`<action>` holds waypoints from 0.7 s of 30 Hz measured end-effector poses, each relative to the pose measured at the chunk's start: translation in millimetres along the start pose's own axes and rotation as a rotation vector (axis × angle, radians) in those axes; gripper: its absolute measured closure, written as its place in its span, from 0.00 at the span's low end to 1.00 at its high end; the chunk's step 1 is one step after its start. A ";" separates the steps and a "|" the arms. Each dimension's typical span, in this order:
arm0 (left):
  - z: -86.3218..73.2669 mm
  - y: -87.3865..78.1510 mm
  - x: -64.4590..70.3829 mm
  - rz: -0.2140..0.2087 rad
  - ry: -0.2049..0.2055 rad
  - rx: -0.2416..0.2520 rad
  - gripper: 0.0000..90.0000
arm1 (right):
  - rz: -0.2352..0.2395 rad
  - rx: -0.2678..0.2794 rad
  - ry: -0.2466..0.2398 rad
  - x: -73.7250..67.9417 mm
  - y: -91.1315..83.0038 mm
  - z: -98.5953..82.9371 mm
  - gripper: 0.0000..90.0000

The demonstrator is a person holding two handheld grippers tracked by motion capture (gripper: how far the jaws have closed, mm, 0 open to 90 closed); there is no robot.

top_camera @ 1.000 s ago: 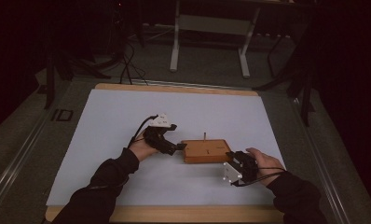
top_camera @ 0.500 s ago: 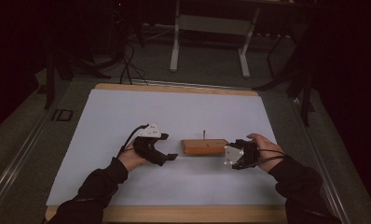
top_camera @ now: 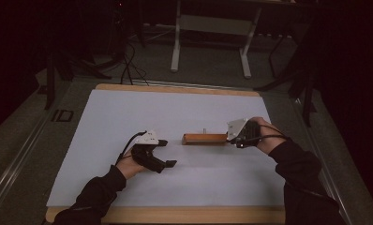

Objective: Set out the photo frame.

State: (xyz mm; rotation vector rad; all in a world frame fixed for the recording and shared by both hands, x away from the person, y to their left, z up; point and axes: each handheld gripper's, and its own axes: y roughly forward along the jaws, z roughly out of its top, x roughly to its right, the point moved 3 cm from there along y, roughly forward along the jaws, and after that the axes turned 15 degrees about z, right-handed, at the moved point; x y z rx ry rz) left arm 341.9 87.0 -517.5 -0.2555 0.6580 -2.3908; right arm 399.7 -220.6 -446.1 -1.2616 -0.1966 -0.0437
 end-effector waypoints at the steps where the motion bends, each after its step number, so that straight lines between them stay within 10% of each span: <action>1: -1.1 0.3 0.1 0.000 0.000 -0.002 0.12 | 0.000 0.000 0.000 0.0 0.0 0.0 0.76; 11: -10.4 2.5 3.1 -0.003 -0.011 0.001 0.12 | 0.066 0.047 0.142 38.0 0.2 0.0 0.73; 21: -15.6 4.4 3.1 -0.005 -0.025 0.009 0.12 | 0.062 0.068 0.186 62.9 6.4 -0.5 0.71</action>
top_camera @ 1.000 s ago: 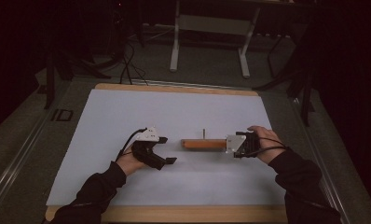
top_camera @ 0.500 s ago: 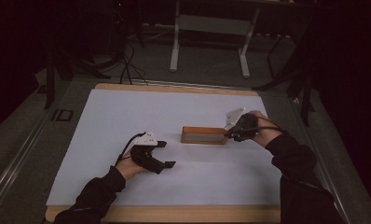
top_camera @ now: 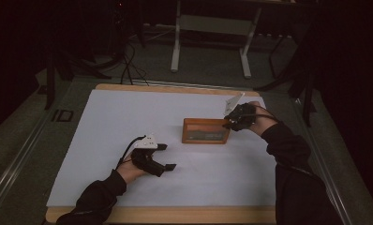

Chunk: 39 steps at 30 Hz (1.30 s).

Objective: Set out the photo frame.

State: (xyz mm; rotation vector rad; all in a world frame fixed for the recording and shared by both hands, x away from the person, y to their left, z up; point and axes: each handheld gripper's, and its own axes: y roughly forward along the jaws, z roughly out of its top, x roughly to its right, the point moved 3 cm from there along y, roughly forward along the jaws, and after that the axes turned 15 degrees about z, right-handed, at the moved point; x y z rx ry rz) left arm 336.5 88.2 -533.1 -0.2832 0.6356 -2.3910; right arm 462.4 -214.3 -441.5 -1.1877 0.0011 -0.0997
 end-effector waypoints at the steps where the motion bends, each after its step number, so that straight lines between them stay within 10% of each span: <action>1: -0.4 0.4 0.0 0.000 0.002 -0.002 0.12 | -0.003 -0.003 -0.006 1.4 0.6 0.4 0.70; 39: -6.0 6.1 2.9 -0.016 0.001 -0.009 0.12 | -0.129 0.063 0.168 16.7 7.6 -12.5 0.43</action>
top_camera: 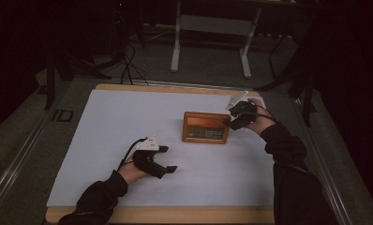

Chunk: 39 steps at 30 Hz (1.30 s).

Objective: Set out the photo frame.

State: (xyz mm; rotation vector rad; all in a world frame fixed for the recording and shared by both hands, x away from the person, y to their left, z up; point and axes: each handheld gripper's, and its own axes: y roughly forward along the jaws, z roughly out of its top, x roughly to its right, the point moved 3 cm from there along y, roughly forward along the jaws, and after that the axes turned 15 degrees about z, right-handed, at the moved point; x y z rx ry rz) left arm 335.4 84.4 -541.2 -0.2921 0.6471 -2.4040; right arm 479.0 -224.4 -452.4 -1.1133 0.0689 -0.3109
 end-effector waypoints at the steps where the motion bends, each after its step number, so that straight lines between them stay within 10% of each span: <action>1: 0.1 0.0 0.0 0.000 -0.001 0.001 0.12 | -0.006 -0.002 -0.001 0.5 0.0 0.0 0.43; 11: 0.1 -1.2 0.0 -0.001 0.004 0.002 0.12 | 0.008 0.033 0.014 -2.9 -0.6 -2.8 0.42; 25: 0.9 -2.2 3.1 0.002 0.014 0.006 0.12 | 0.105 0.269 0.117 -32.1 -8.9 -20.9 0.11; 39: 0.1 -3.8 4.4 0.006 0.024 0.004 0.12 | 0.069 0.384 0.188 -72.0 -4.4 -44.9 0.11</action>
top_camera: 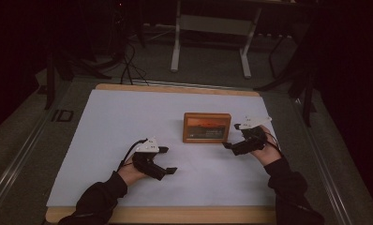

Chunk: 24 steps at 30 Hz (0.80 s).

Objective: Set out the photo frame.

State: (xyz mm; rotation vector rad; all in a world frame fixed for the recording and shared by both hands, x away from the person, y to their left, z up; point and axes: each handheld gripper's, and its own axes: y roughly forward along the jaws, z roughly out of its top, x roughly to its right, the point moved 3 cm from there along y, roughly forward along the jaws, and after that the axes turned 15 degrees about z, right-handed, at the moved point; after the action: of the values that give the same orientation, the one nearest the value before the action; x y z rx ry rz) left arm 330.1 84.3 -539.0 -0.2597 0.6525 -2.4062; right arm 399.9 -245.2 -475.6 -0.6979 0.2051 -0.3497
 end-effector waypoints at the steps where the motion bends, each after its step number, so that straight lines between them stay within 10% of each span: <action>1: 0.1 -0.1 0.0 0.001 -0.001 -0.001 0.12 | 0.003 0.015 0.004 -3.6 0.7 -3.3 0.11; 24: -0.1 -2.8 0.5 0.002 0.007 0.005 0.12 | 0.073 0.082 0.075 -49.9 18.6 -57.3 0.11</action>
State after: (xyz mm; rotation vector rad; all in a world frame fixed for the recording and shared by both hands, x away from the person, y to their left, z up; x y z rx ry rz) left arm 328.2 85.9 -537.7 -0.2488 0.6495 -2.4074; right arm 341.3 -246.8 -527.4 -0.5957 0.2853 -0.3132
